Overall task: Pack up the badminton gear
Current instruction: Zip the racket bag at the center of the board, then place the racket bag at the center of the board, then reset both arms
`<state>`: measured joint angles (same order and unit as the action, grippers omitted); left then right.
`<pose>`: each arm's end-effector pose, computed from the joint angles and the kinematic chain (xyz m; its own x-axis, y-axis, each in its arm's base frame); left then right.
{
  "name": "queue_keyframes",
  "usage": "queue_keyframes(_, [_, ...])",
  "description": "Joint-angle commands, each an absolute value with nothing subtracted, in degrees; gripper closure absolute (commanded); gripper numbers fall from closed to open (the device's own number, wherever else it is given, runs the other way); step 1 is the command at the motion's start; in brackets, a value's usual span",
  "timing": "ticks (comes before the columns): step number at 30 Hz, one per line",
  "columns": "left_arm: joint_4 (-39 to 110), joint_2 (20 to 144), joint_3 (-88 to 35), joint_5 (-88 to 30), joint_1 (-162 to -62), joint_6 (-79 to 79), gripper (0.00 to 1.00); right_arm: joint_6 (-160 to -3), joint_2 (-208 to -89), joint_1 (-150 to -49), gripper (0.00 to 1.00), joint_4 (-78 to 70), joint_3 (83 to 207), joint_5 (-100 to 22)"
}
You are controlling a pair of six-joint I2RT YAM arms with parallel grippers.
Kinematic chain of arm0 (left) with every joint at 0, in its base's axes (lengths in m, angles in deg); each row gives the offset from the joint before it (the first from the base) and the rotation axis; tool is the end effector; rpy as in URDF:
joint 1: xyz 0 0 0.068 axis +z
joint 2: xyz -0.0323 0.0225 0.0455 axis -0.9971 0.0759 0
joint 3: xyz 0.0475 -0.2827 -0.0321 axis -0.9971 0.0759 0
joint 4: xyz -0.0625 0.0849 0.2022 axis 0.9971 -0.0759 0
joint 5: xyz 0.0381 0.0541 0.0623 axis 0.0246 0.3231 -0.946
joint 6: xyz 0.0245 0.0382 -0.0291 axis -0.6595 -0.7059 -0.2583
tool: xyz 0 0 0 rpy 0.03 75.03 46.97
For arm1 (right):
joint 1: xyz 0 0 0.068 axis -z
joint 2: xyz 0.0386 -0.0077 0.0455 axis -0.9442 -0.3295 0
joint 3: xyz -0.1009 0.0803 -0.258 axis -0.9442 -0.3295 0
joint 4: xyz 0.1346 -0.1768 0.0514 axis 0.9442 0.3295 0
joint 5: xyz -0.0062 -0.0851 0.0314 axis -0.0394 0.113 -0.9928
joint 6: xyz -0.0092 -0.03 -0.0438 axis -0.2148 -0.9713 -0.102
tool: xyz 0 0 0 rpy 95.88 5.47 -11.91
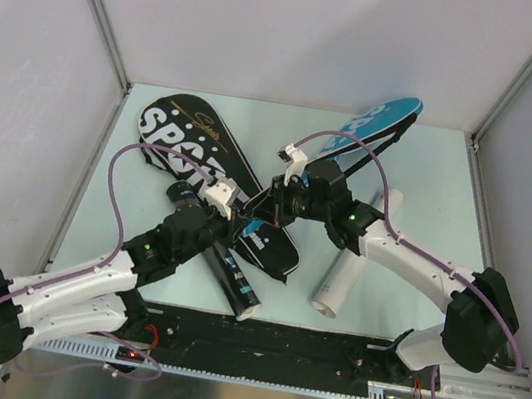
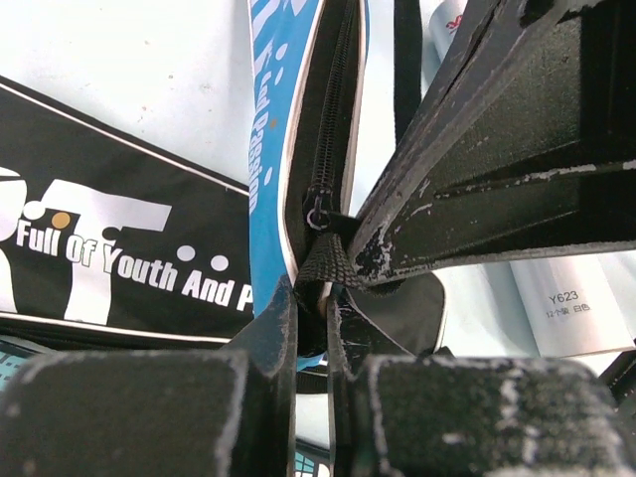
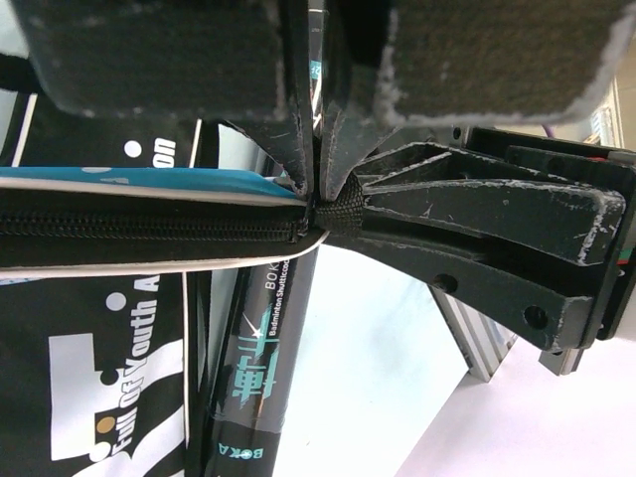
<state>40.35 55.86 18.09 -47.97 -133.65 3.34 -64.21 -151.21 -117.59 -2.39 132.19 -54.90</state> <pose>0.1113 -0.1138 0.2773 -0.3216 -0.0233 -0.9466 0.5439 0.8138 -0.2048 0.1988 0.2326 0.3294 -0.6215 -0.1189 -0.7743 -0.7291 0.4494 0.5162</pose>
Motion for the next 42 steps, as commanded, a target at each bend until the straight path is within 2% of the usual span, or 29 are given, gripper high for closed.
queue_keyframes(1, [48.90,57.77,15.68,-47.54,-133.41,3.89,1.00,-61.79,-150.85,-120.60,1.00,-9.86,133.98,-68.35])
queue_keyframes(8, [53.21,60.39,17.20,-49.73,-133.34,1.94,1.00,-58.87,-152.52,-118.99,1.00,-9.08,133.65,-70.76])
queue_keyframes(10, [54.69,61.76,17.07,-50.39,-133.25,1.13,1.00,-58.76,-152.52,-117.43,0.95,-7.50,133.66,-68.05])
queue_keyframes(13, [56.15,64.39,16.37,-50.96,-133.12,-0.24,0.99,-59.35,-150.66,-113.99,0.73,-2.05,133.63,-58.57])
queue_keyframes(16, [57.01,68.33,15.20,-50.80,-133.03,-1.53,0.93,-60.88,-147.08,-109.85,0.51,2.98,133.45,-50.37])
queue_keyframes(19, [57.01,72.81,14.60,-52.37,-133.02,-1.83,0.75,-65.46,-139.22,-105.86,0.14,11.17,133.35,-40.36])
queue_keyframes(21, [56.08,71.92,14.95,-53.88,-133.02,-1.40,0.56,-66.34,-135.84,-104.10,0.04,15.40,133.10,-35.95])
queue_keyframes(25, [50.45,65.90,13.17,-56.01,-133.09,-2.42,0.28,-66.85,-130.92,-101.15,0.01,24.83,132.98,-32.96])
queue_keyframes(27, [45.83,62.59,10.51,-56.57,-133.06,-3.37,0.10,-66.60,-129.37,-100.20,0.01,29.87,132.77,-29.51])
queue_keyframes(28, [43.66,61.30,9.27,-56.53,-133.04,-3.92,0.05,-66.02,-128.64,-99.98,0.01,31.97,132.53,-27.57])
queue_keyframes(30, [40.35,58.21,7.05,-56.09,-133.04,-4.67,0.02,-65.16,-127.44,-99.36,0.00,34.38,131.34,-26.54])
queue_keyframes(36, [28.23,52.02,0.76,-55.48,-133.03,-5.83,0.00,-62.32,-123.50,-98.98,0.00,39.41,130.88,-18.06])
queue_keyframes(42, [22.64,44.00,-0.56,-52.40,-133.02,-2.94,0.00,-64.07,-115.17,-99.49,0.00,38.37,130.72,-20.09])
